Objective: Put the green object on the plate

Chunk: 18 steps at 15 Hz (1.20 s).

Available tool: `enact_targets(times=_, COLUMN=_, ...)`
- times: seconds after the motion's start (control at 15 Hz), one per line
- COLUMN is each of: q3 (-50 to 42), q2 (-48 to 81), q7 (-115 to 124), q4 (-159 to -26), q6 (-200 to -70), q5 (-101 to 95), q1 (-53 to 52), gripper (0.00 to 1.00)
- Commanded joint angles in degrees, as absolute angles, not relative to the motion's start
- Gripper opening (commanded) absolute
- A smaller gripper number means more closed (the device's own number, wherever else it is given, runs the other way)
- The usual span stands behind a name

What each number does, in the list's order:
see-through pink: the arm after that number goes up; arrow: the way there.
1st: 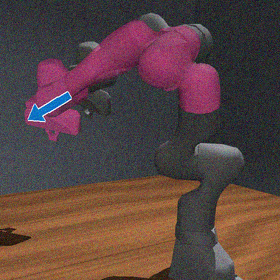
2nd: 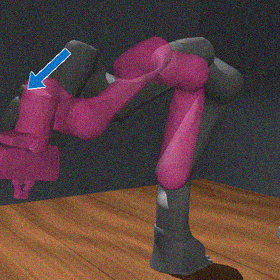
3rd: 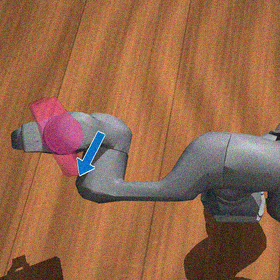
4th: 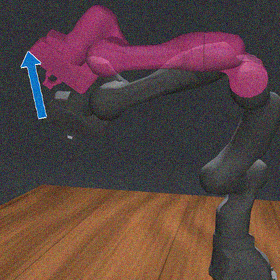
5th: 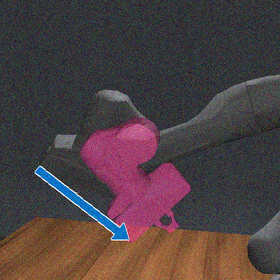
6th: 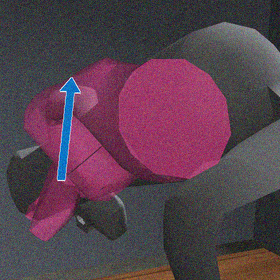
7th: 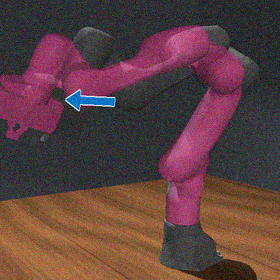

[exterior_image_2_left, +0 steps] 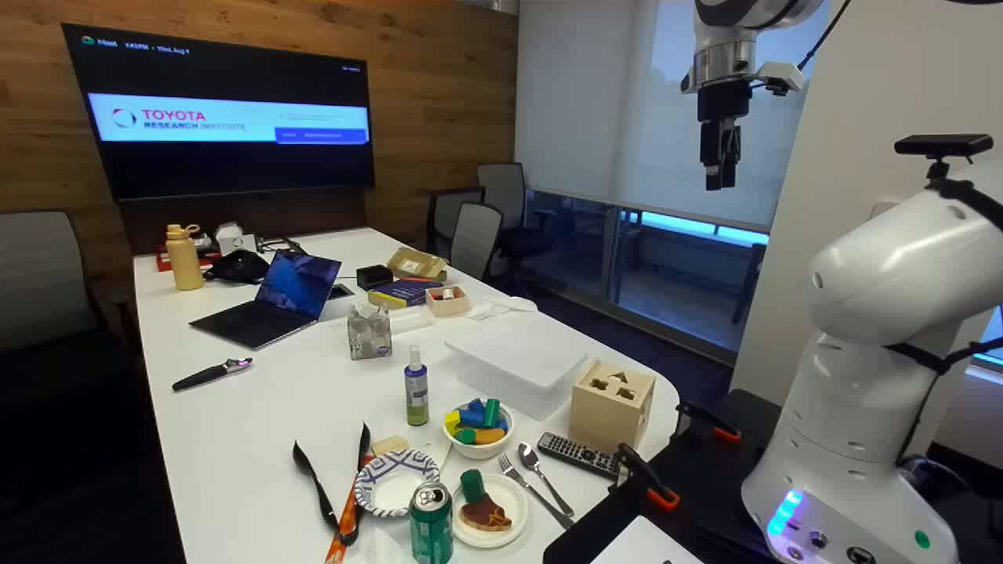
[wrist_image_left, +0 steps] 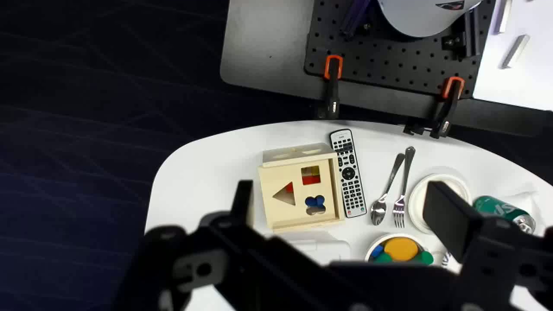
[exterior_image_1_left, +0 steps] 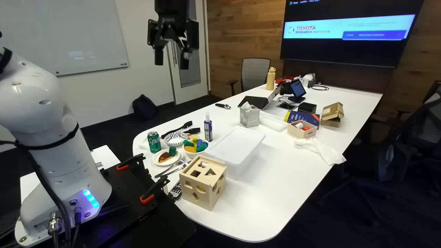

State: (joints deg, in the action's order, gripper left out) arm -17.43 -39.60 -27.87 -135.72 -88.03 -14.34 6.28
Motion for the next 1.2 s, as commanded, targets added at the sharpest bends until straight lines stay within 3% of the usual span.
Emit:
enact_targets(times=0.0, q3=-17.6, q2=-39.6, q7=-27.7, q4=-135.6, q6=-87.9, q5=-14.4, q1=6.0, gripper=1.00)
enact_targets(times=0.4, q3=-12.1, q2=-30.9, q7=-19.6, q4=-143.6, q6=-110.9, q5=-2.4, q1=-0.6, gripper=1.00)
enact_targets(times=0.8, q3=-4.8, q2=-12.9, q7=-20.3, q4=-145.0, q6=-135.0, q5=10.4, q1=-8.9, gripper=1.00)
enact_targets(times=1.13, q3=3.2, q2=6.4, q7=-16.7, q4=-138.9, q6=-142.2, q5=15.7, q1=-11.6, gripper=1.00)
